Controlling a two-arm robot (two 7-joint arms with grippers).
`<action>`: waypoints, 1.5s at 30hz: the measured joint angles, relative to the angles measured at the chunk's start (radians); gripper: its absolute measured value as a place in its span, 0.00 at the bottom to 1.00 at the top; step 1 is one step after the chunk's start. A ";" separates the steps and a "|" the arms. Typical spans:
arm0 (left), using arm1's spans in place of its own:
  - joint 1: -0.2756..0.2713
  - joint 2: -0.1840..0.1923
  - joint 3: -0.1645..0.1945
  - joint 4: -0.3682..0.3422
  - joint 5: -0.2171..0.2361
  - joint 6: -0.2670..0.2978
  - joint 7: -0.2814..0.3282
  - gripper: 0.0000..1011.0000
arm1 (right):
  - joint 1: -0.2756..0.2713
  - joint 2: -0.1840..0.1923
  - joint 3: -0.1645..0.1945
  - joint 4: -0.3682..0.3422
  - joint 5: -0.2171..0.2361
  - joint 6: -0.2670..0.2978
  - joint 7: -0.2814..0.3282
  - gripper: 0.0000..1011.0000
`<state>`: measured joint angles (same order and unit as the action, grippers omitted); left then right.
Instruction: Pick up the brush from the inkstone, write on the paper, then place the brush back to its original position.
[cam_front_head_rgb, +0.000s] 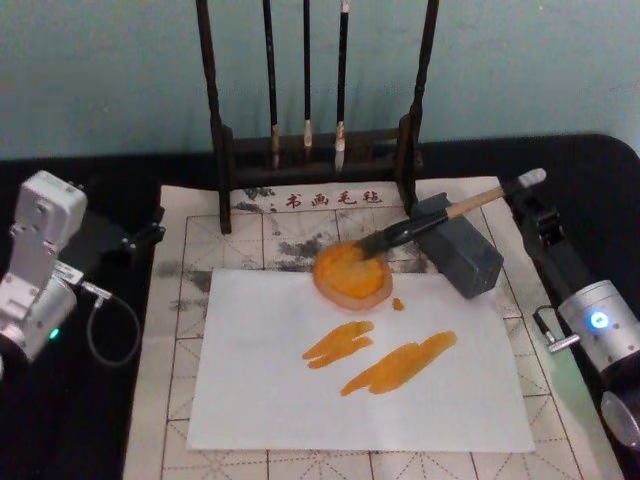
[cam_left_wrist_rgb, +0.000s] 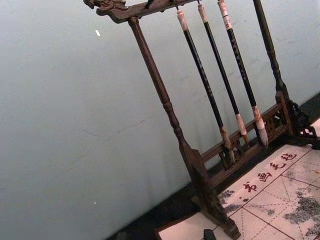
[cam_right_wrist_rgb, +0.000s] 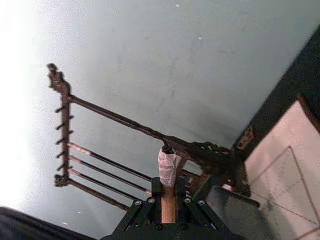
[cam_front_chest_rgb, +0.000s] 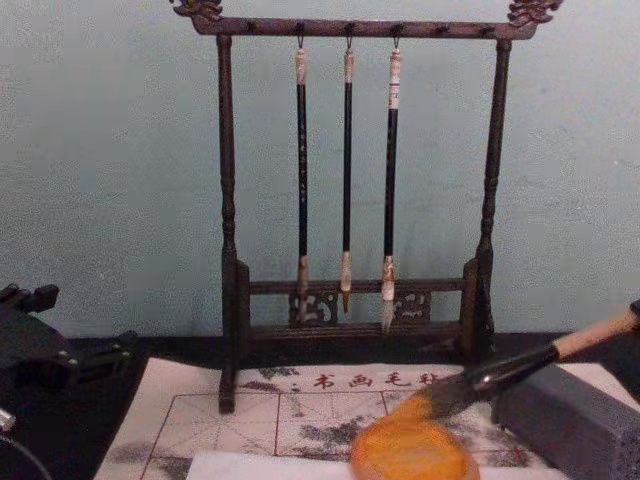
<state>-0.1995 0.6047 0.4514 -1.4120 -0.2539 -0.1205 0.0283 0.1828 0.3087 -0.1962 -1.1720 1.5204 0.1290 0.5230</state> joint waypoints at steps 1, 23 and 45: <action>0.000 0.000 0.000 0.000 0.000 0.000 0.000 0.99 | -0.004 0.005 0.000 -0.011 0.007 0.000 0.003 0.18; 0.000 0.000 0.000 0.000 0.000 0.000 0.000 0.99 | -0.140 0.152 -0.015 -0.224 0.019 -0.041 0.032 0.18; 0.000 0.000 0.000 0.000 0.000 0.000 0.000 0.99 | -0.206 0.279 -0.075 -0.306 -0.041 -0.093 0.026 0.18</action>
<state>-0.1995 0.6047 0.4514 -1.4119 -0.2539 -0.1205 0.0283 -0.0231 0.5881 -0.2710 -1.4777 1.4797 0.0361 0.5485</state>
